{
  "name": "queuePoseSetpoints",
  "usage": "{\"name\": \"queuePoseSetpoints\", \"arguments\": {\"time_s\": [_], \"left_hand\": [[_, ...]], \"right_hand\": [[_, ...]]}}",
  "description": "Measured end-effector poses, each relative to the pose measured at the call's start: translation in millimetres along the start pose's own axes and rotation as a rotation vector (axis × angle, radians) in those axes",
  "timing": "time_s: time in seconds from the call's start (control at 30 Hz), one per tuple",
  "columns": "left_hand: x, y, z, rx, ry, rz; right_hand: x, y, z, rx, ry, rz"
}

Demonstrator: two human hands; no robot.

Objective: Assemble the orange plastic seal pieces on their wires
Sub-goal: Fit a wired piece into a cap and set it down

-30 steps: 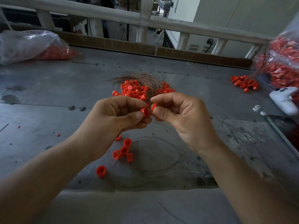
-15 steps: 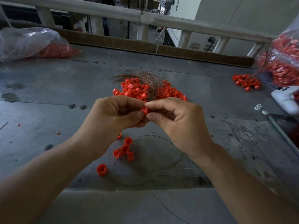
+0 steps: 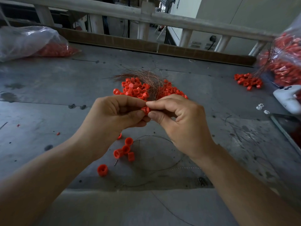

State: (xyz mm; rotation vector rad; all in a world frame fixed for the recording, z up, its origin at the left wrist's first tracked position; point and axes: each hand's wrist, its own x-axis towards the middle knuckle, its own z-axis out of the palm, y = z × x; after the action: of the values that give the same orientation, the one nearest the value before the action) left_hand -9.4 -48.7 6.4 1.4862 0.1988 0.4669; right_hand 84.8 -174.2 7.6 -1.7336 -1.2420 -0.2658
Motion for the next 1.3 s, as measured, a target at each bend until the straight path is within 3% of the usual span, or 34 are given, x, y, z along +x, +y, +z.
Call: {"name": "queuePoseSetpoints", "arguments": {"time_s": [0.3, 0.67, 0.87, 1.3], "left_hand": [[-0.4, 1.7, -0.6, 0.000, 0.009, -0.017], [-1.5, 4.2, -3.0, -0.041, -0.098, -0.097], [-3.8, 6.8, 0.1, -0.089, -0.077, -0.091], [-2.5, 4.8, -3.5, -0.084, -0.114, -0.121]], "right_hand": [[0.5, 0.4, -0.3, 0.045, -0.041, 0.044], [-1.2, -1.6, -4.1, 0.117, -0.062, 0.106], [-2.1, -2.6, -2.8, 0.154, -0.012, 0.086], [3.0, 1.5, -6.4, 0.161, -0.102, 0.014]]}}
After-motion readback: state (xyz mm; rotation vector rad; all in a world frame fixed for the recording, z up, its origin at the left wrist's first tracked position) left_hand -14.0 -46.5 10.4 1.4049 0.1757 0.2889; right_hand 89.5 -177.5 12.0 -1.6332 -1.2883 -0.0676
